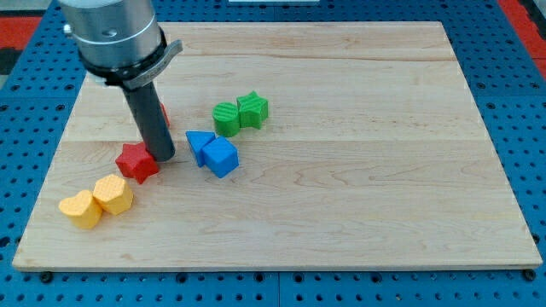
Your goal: Slide the red circle to the top left of the red star
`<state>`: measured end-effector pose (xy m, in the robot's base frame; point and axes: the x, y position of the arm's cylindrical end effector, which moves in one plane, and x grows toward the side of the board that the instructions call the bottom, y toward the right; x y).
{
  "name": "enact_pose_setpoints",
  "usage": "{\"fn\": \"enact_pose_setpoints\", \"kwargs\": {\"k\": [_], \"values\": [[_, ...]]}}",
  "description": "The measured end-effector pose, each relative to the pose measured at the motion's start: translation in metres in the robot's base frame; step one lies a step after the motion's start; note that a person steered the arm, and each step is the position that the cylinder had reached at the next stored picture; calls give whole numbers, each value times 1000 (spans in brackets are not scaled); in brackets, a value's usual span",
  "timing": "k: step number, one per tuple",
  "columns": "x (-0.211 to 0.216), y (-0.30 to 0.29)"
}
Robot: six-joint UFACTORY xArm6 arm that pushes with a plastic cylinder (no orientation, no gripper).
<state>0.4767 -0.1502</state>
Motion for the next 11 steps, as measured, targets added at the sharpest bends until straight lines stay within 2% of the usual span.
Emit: {"fn": "enact_pose_setpoints", "kwargs": {"k": [2, 4, 6, 7, 8, 10, 11], "values": [[7, -36], [-39, 14], [-86, 0], [-83, -52], [-64, -60], [-90, -69], [-78, -80]]}}
